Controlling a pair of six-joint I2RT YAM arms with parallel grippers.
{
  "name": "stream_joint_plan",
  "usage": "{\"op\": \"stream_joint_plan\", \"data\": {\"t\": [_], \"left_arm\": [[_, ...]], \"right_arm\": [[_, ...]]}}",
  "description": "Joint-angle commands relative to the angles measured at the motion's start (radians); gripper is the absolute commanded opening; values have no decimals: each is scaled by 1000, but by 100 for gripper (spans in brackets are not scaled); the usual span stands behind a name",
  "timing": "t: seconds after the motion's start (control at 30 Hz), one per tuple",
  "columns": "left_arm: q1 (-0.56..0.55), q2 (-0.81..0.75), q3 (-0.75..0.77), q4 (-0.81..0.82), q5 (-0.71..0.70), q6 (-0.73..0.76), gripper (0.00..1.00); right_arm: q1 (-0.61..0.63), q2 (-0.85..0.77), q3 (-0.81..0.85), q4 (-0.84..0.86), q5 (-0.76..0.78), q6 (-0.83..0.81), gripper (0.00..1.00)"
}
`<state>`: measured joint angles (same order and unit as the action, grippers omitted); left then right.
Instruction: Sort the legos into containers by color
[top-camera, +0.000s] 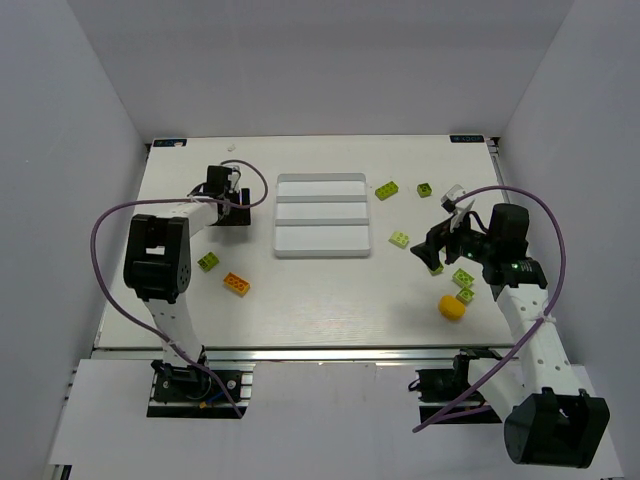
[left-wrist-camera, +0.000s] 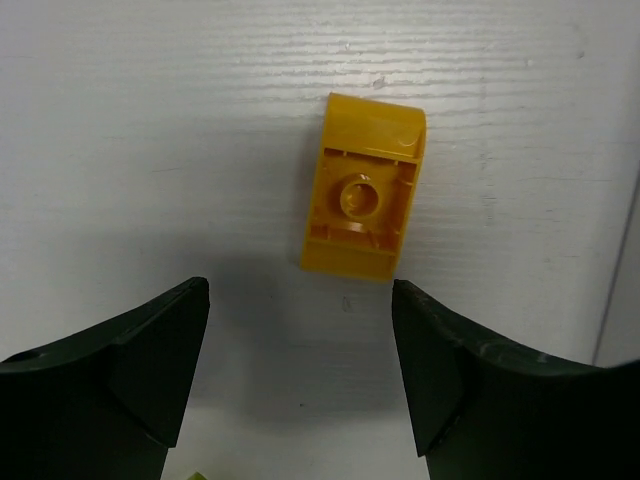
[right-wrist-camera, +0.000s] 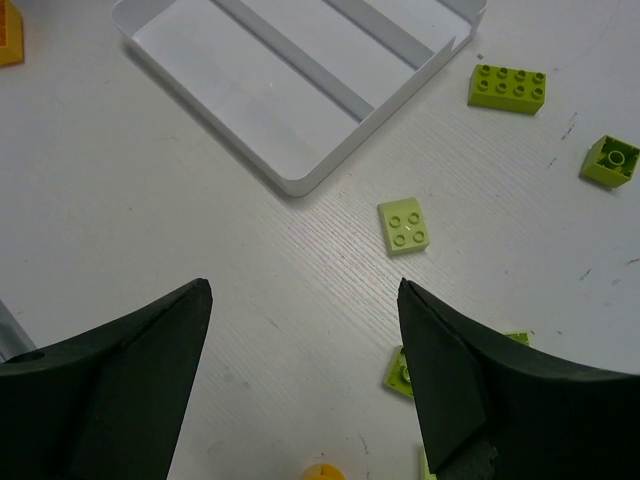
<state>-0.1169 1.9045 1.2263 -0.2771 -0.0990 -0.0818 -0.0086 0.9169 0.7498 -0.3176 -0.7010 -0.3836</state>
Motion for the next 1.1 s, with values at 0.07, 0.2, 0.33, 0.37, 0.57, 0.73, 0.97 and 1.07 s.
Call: {"op": "stream_joint_plan", "data": {"t": [0.07,0.2,0.33,0.37,0.57,0.73,0.97,1.07], "left_arm": [[-6,51,88,0,-13,31,82],[-6,79,93,22,7,31,81],[-6,122,124,21,15,34,74],[-6,131,130,18,18,34,71],[-6,130,136,33,62,27,29],[-6,6,119,64,135,-19,13],[-38,-53,185,139,409,-116,7],[-70,6,264,119,439,-136,7]], "right_arm": [[7,-15,31,28,20,9,80],[6,-10,31,32,29,12,80],[39,-1,31,37,35,17,79],[41,2,29,37,41,17,79],[48,16,25,43,57,11,76],[62,33,22,43,63,5,63],[88,68,37,28,84,0,0],[93,69,34,31,92,2,0]]}}
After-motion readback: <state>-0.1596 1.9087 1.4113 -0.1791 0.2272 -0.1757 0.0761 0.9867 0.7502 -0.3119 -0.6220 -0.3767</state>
